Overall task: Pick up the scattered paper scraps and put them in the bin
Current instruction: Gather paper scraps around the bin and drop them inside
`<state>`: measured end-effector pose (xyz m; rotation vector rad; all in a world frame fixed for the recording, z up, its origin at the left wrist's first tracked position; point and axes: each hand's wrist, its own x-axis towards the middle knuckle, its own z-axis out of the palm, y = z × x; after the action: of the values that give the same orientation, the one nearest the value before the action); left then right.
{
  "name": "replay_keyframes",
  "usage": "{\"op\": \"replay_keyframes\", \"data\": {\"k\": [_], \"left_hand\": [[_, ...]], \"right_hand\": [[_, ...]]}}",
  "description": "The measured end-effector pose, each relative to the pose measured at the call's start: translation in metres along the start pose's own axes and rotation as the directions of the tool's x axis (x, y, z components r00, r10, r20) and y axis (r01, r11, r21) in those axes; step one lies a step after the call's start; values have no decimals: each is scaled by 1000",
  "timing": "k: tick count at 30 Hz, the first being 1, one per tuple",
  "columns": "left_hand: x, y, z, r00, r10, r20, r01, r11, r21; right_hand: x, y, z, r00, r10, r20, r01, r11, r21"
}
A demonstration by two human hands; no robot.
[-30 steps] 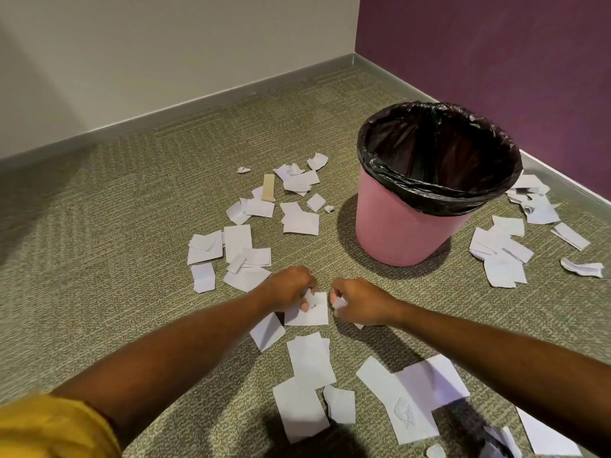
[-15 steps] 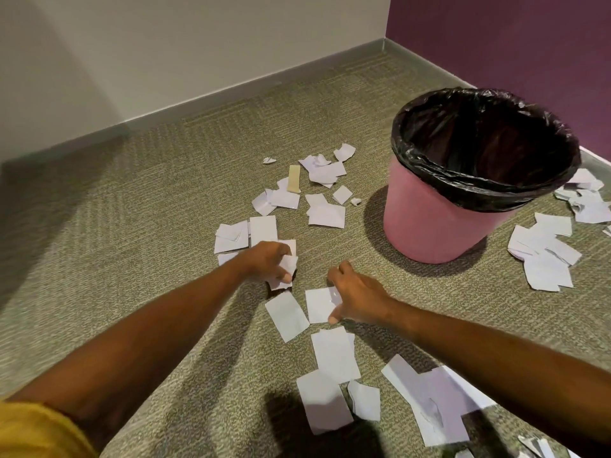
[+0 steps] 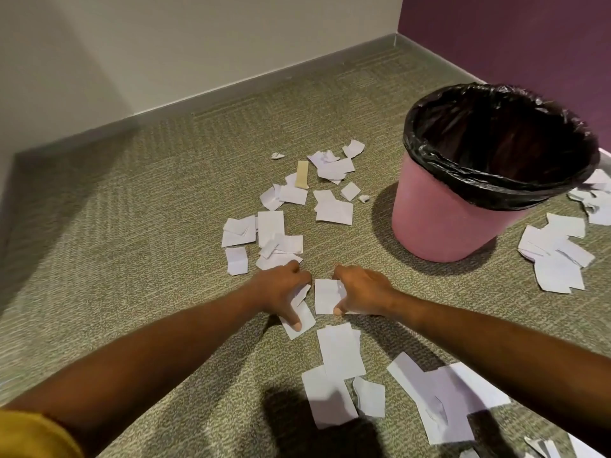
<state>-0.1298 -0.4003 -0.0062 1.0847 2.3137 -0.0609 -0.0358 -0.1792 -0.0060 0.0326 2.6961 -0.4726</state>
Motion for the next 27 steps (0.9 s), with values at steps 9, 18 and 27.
{"op": "replay_keyframes", "data": {"k": [9, 18, 27], "left_hand": [[-4, 16, -6, 994, 91, 65, -92, 996, 8], [-10, 23, -44, 989, -146, -2, 117, 799, -590], [-8, 67, -153, 883, -384, -269, -200, 212, -957]], "right_hand": [[-10, 9, -15, 994, 107, 7, -107, 989, 104], [-20, -6, -56, 992, 114, -54, -87, 927, 364], [-35, -34, -154, 967, 178, -184, 12, 688, 726]]}}
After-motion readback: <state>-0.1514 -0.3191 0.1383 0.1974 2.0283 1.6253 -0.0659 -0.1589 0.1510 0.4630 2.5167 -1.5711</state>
